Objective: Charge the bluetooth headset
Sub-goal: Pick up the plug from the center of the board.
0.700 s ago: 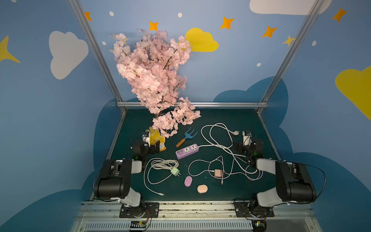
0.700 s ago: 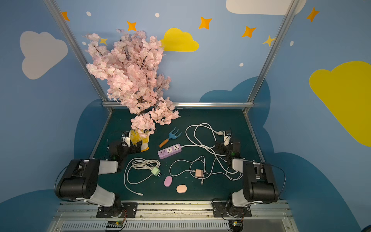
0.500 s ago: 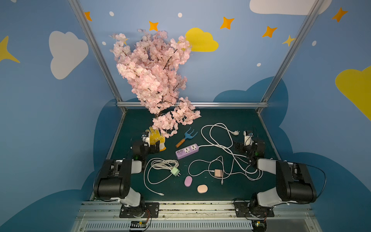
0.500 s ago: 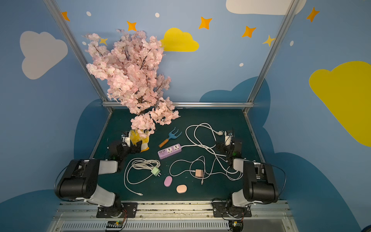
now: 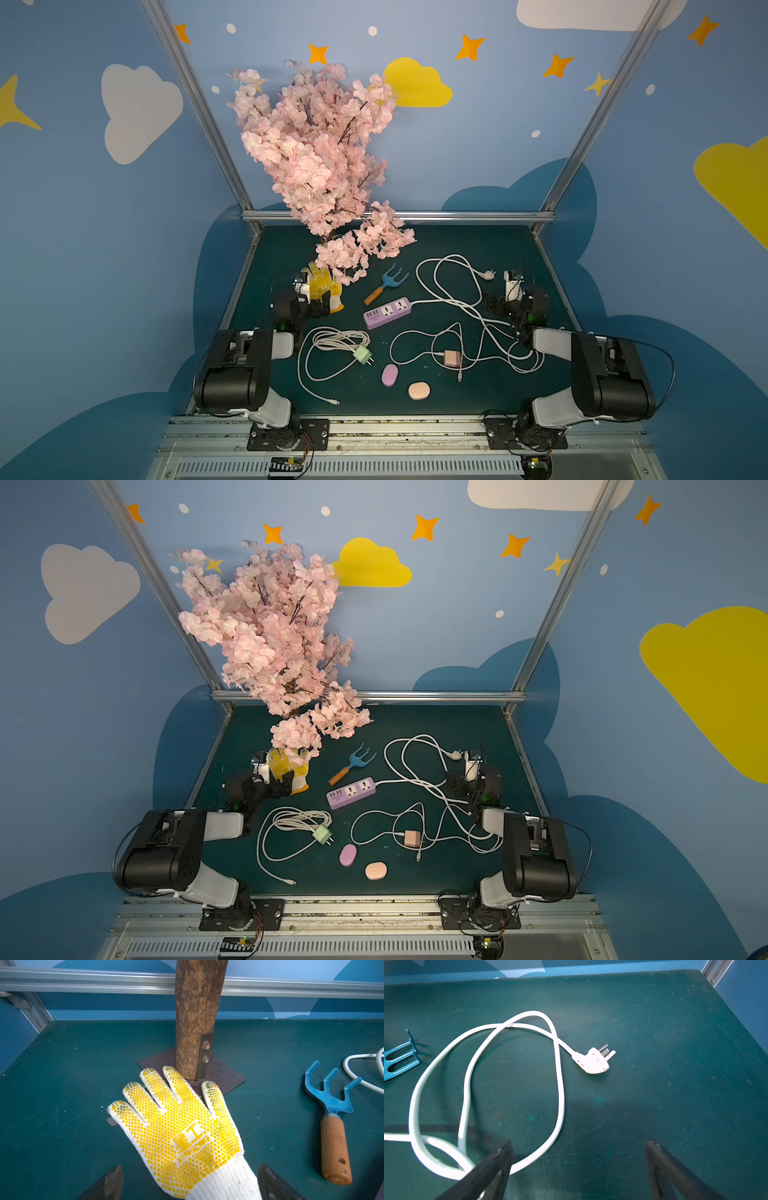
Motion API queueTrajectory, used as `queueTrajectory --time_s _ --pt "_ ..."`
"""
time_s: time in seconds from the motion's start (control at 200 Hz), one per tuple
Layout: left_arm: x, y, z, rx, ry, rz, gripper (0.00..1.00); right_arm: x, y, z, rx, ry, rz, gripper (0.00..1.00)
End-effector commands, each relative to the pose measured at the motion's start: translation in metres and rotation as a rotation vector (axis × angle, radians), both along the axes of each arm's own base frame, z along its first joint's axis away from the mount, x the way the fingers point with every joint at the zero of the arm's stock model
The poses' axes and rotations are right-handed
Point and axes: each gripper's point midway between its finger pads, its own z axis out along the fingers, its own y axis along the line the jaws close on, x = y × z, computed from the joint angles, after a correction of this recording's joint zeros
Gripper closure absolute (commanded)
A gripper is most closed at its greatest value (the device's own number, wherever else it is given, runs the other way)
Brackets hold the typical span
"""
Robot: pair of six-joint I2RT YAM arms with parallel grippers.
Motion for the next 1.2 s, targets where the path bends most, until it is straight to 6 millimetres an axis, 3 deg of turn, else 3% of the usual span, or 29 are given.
queueTrajectory --time_s 0.0,0.09,0.175,0.29,0.32,0.441,0.531,0.616,0.736,0.881,0.966,1.101,1.191 --pt "0.003 0.003 0.005 -0.005 -0.009 0.017 0.00 0.004 0.002 0.011 0.007 -0.039 0.010 0.01" --pt "0.003 0.002 0.008 -0.003 -0.019 0.008 0.00 0.007 -0.001 0.015 -0.027 -0.049 -0.031 0.02" --pt "0.011 -0.003 0.024 0.011 0.008 -0.013 0.00 0.012 -0.003 0.047 -0.012 -0.083 -0.066 0.02" --pt "0.015 0.014 0.043 0.026 0.155 0.159 0.00 0.000 -0.008 0.074 -0.072 0.011 -0.194 0.02" --pt "0.016 0.020 0.048 0.018 0.165 0.221 0.00 0.002 -0.007 0.090 -0.087 0.004 -0.224 0.01" --pt "0.009 0.039 0.056 -0.111 0.203 0.446 0.00 -0.019 0.011 0.106 -0.139 0.052 -0.278 0.01" --pt "-0.007 0.051 0.050 -0.203 0.260 0.602 0.00 -0.035 0.034 0.114 -0.153 0.062 -0.255 0.01" --pt "-0.024 0.062 0.044 -0.258 0.296 0.732 0.00 -0.050 0.041 0.124 -0.111 0.050 -0.316 0.01" --pt "-0.044 0.078 0.047 -0.301 0.329 0.867 0.00 -0.059 0.092 0.122 -0.102 0.012 -0.038 0.01" --pt "-0.039 0.064 0.067 -0.401 0.283 0.753 0.00 -0.073 0.126 0.108 -0.321 0.129 0.091 0.01" --pt "-0.046 0.059 0.078 -0.481 0.238 0.744 0.00 -0.086 0.158 0.103 -0.391 0.177 0.202 0.02" --pt "-0.061 0.055 0.093 -0.540 0.178 0.715 0.00 -0.106 0.219 0.095 -0.366 0.215 0.424 0.15" --pt "-0.075 0.054 0.096 -0.534 0.183 0.706 0.00 -0.132 0.261 0.082 -0.396 0.256 0.604 0.29"
